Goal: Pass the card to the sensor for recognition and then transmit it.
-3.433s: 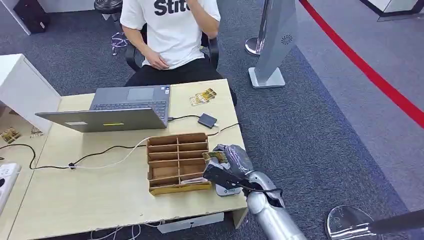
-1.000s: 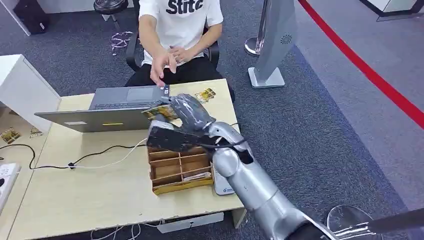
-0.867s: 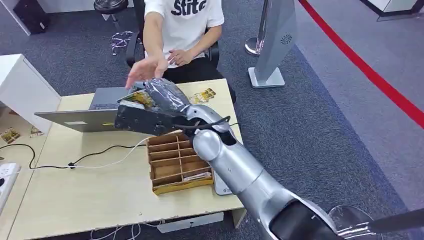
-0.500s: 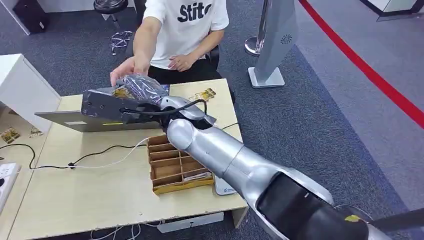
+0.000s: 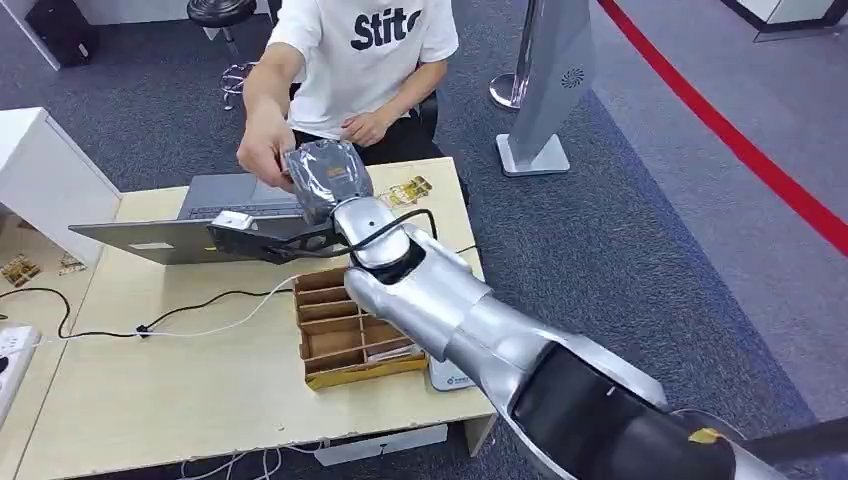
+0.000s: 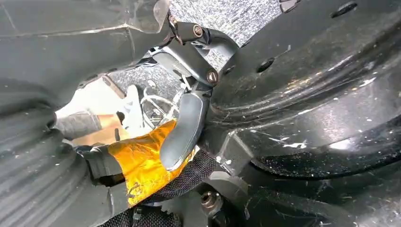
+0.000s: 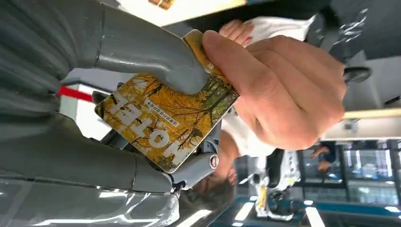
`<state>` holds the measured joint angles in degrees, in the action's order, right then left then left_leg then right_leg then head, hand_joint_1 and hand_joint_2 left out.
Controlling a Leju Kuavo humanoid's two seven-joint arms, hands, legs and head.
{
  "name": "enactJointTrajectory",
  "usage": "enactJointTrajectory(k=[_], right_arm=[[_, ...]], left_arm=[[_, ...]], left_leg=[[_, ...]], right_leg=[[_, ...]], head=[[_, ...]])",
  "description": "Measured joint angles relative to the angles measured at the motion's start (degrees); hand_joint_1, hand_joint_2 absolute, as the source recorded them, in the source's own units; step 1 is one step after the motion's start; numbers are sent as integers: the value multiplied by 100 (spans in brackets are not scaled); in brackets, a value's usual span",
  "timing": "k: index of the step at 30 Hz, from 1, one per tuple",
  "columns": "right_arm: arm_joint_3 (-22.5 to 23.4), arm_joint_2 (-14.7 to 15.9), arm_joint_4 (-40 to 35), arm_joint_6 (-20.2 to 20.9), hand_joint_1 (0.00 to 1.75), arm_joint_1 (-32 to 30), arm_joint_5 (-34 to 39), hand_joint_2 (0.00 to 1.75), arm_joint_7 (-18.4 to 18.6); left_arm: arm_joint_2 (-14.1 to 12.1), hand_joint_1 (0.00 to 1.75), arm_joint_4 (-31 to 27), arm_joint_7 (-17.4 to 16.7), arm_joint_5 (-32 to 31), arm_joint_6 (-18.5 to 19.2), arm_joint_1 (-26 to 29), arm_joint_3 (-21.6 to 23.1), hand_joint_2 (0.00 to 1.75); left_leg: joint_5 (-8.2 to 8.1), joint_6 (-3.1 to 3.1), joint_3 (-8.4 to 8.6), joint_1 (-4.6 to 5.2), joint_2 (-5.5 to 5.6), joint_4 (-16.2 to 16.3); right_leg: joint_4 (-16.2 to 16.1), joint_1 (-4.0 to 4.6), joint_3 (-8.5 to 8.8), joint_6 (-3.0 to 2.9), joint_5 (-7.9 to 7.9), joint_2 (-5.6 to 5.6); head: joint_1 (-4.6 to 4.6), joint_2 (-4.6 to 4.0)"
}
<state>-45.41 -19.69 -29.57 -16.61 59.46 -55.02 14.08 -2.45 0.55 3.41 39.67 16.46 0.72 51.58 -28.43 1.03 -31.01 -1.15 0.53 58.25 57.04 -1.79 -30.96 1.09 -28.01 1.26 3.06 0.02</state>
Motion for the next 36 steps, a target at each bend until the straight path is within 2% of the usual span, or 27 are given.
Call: enactJointTrajectory(k=[1, 2, 4, 9, 13, 18, 21, 23, 25, 26, 29, 36], right_arm=[[122, 0, 0, 9, 166, -16, -100, 175, -7], [243, 0, 0, 26, 0, -31, -192, 175, -18], [470, 0, -4, 68, 0, -78, -288, 175, -80], [882, -4, -223, 70, 0, -293, -218, 175, -512], [1121, -20, -781, 63, 0, -629, -118, 175, -1015], [1409, -35, -2098, 278, 0, -1432, -266, 175, -1741], [1442, -4, -3123, 575, 0, -2111, -86, 175, -2180], [1442, 90, -3767, 897, 0, -2622, 441, 175, -2556], [1440, 283, -4148, 1374, 0, -3044, 1362, 175, -3010], [1440, 372, -4217, 1412, 0, -3240, 1639, 175, -3201], [1440, 705, -4312, 1276, 0, -3788, 1906, 175, -3653], [1466, 1237, -4269, 999, 0, -4694, 1782, 175, -3932]], left_arm=[[0, 0, 0, 0, -2, 0, 0, 4, 175], [0, 0, 0, 0, -4, 0, 0, 4, 175], [2, 0, 0, 0, -4, 2, -1, 7, 175], [20, 0, 0, 2, 20, -2, -12, 7, 175], [50, 0, 0, 2, 103, -48, -11, 7, 175], [109, 0, 0, 4, 291, -164, 18, 7, 175], [140, 0, 0, 39, 424, -236, 56, 7, 175], [166, 0, 0, 70, 512, -273, 96, 4, 175], [179, 0, 0, 118, 592, -280, 124, -2, 175], [179, 0, 0, 133, 621, -282, 134, -7, 175], [195, 0, 0, 177, 706, -310, 173, -13, 175], [232, 0, 0, 254, 782, -372, 226, -35, 175]], left_leg=[[0, 0, -1, 0, 1, 0], [0, 0, -2, 0, 0, 0], [-1, 0, -4, 0, 0, 0], [-4, 2, -6, 0, 0, 0], [-3, 2, -6, 0, -1, 0], [-3, 2, -6, 0, 1, 0], [-6, 1, -7, 1, 1, 0], [-11, -3, -7, 2, 1, 0], [-13, -3, -7, 2, 1, -1], [-16, -6, -7, 2, 2, -1], [-16, -6, -7, 2, 2, 0], [-17, -7, -7, 3, 1, 0]], right_leg=[[0, 0, 0, 0, 0, 0], [0, 0, -1, 0, 0, 1], [0, 0, -4, 0, 0, 2], [-1, 0, -9, 1, -2, 2], [-1, 0, -9, 1, -2, 2], [-1, 1, -8, 1, -2, -2], [-6, 0, -9, 4, -5, 0], [-8, -1, -9, 4, -6, -2], [-12, -1, -7, 3, -7, -2], [-13, -1, -4, 4, -7, -2], [-14, -1, -3, 5, -7, -3], [-14, -1, -3, 6, -7, -3]], head=[[0, 0], [2, 0], [2, 0], [2, 0], [-2, 0], [0, 0], [0, 0], [2, 0], [0, 0], [0, 0], [2, 0], [0, 0]])
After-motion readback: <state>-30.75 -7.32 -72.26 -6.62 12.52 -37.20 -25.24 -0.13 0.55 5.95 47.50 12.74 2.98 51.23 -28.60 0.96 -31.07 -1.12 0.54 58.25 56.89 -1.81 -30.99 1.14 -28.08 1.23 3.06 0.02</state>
